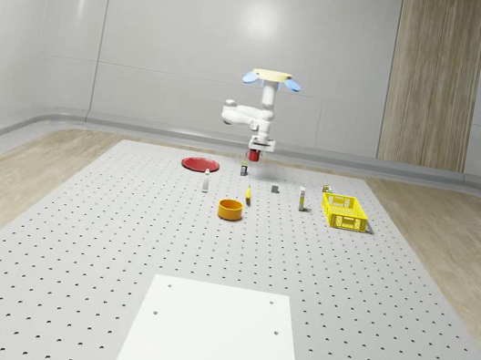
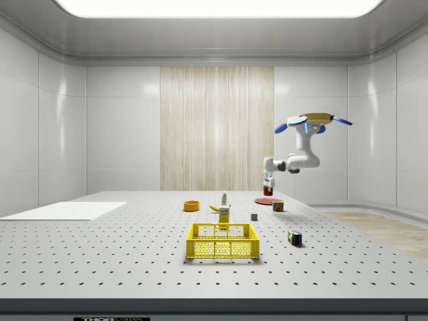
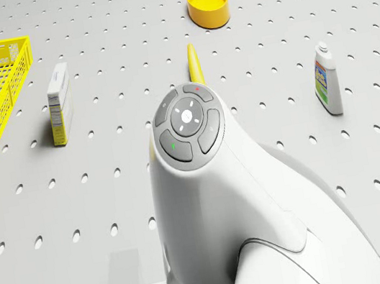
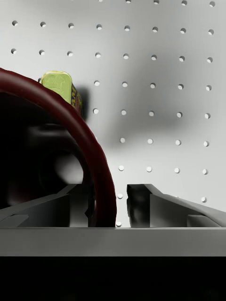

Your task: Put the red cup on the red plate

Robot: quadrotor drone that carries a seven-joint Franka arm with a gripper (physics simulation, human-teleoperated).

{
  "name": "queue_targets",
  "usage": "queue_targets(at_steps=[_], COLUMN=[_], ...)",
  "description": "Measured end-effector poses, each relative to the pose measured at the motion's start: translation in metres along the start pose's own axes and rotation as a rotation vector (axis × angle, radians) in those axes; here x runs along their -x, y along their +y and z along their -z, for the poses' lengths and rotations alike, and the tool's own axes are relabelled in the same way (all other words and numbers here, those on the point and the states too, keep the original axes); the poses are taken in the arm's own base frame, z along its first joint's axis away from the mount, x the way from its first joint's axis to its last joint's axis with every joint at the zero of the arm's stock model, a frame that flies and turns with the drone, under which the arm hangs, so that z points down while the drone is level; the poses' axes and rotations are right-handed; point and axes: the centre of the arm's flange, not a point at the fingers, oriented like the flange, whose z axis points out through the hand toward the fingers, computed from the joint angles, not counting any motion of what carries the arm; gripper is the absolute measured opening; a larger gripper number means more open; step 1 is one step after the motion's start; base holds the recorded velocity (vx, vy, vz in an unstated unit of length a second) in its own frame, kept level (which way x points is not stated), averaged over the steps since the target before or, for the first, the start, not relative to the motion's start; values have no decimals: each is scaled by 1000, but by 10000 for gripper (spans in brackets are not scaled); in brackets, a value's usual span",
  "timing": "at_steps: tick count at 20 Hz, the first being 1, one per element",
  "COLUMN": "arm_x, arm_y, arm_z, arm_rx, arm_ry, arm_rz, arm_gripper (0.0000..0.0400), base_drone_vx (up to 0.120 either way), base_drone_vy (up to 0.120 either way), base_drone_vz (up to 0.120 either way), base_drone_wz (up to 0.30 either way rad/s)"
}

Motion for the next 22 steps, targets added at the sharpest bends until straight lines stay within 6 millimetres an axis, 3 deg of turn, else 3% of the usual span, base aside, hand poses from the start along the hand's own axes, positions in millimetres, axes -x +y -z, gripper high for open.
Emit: queue_targets(at_steps=[3, 8, 22], arm_x=[0, 0, 0], arm_y=[0, 0, 0], arm_z=[0, 0, 0], arm_rx=[0, 0, 0], arm_ry=[0, 0, 0], arm_rz=[0, 0, 0], arm_gripper=[100, 100, 100], base_drone_vx=[0, -96, 0], base_drone_vy=[-120, -120, -120], base_drone_vz=[0, 0, 0], base_drone_wz=[0, 0, 0])
